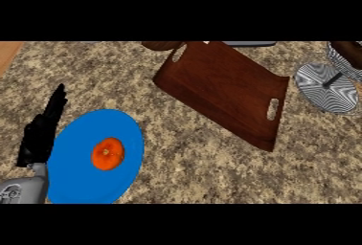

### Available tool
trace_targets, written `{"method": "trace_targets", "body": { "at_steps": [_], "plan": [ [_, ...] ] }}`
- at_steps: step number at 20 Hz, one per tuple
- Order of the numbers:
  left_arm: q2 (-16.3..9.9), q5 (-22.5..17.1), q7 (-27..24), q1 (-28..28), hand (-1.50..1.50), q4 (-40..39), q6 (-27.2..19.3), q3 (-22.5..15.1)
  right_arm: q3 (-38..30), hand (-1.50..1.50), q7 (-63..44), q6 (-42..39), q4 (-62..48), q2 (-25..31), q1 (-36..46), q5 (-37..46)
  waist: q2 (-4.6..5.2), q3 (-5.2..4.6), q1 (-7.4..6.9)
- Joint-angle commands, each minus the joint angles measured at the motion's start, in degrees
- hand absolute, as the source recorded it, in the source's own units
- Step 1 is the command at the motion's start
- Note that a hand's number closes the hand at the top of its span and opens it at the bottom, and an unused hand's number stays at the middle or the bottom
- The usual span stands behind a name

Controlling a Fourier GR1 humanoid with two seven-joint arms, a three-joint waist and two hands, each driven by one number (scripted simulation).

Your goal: Pick the sweet potato from the tray and place it in the tiered basket

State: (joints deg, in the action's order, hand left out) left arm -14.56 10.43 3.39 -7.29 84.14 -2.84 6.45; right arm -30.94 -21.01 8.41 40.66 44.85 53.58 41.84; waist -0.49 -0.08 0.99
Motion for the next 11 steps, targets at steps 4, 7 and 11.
{"method": "trace_targets", "body": {
  "at_steps": [4, 7, 11],
  "plan": [
    [2.15, 1.46, -0.24, 1.76, 0.00, 1.04, -2.05, -0.94, -8.15, -1.50, -1.59, -11.46, 12.83, 4.54, -14.70, -10.42, -0.23, 0.04, 1.42],
    [-1.62, -0.73, 1.01, 1.06, 0.00, 1.27, 0.94, 1.89, -14.18, -1.50, 2.03, -15.97, 17.53, 5.79, -22.70, -16.06, -0.48, 0.08, 2.48],
    [0.46, 0.81, -1.22, 1.94, 0.00, 0.59, -0.12, 0.02, -22.54, -1.50, 5.05, -20.61, 23.50, 6.40, -31.67, -22.92, -0.02, 0.08, 1.42]
  ]
}}
